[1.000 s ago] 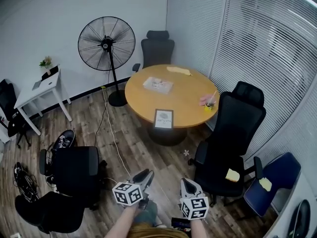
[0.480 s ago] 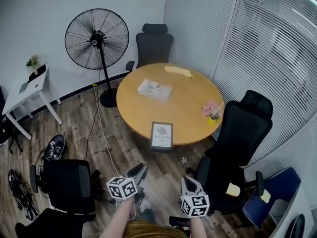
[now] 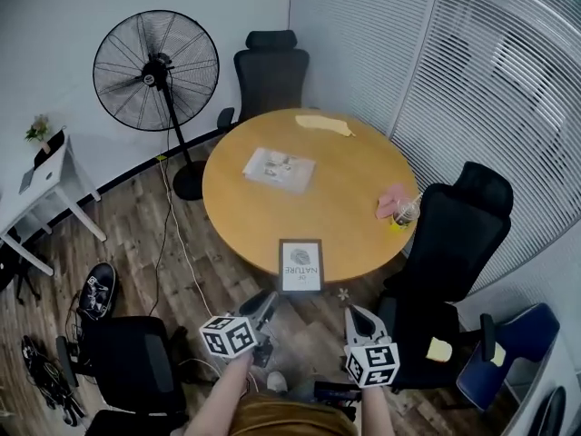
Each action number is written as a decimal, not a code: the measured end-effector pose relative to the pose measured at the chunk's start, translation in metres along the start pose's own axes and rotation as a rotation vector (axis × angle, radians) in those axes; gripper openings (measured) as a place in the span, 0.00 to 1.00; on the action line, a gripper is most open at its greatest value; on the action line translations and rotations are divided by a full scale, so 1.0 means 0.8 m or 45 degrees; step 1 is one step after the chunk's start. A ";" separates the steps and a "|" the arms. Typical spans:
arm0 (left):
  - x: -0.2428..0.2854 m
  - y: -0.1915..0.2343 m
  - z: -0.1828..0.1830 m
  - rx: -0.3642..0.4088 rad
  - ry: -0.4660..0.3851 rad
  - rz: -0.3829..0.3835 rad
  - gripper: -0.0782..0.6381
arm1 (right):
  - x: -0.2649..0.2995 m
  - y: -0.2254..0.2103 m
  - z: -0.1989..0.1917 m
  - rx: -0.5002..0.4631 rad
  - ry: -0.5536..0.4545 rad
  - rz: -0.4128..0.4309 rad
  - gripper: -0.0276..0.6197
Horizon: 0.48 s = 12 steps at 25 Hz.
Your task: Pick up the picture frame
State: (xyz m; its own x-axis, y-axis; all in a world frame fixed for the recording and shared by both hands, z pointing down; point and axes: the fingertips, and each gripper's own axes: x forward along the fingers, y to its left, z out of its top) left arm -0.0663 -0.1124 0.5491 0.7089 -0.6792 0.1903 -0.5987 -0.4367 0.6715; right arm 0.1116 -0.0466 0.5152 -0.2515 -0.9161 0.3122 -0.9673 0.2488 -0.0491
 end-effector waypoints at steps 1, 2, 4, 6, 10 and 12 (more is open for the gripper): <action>0.005 0.002 -0.002 -0.003 0.008 -0.001 0.28 | 0.002 -0.008 0.000 0.006 -0.002 -0.016 0.06; 0.010 0.003 -0.004 -0.006 0.017 -0.004 0.28 | 0.003 -0.016 0.000 0.010 -0.002 -0.037 0.06; 0.019 0.007 -0.006 -0.020 0.034 -0.009 0.28 | 0.008 -0.030 -0.005 0.024 0.005 -0.079 0.06; 0.026 0.014 -0.008 -0.036 0.043 -0.006 0.28 | 0.015 -0.039 -0.015 0.052 0.022 -0.091 0.06; 0.040 0.028 -0.003 -0.046 0.056 0.012 0.28 | 0.034 -0.039 -0.022 0.045 0.056 -0.074 0.06; 0.047 0.033 -0.003 -0.060 0.063 0.017 0.28 | 0.041 -0.039 -0.022 0.042 0.065 -0.068 0.06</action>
State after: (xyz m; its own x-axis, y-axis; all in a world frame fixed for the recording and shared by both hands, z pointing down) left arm -0.0543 -0.1480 0.5757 0.7191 -0.6542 0.2343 -0.5911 -0.3987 0.7012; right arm 0.1338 -0.0789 0.5436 -0.1986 -0.9103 0.3631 -0.9800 0.1891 -0.0620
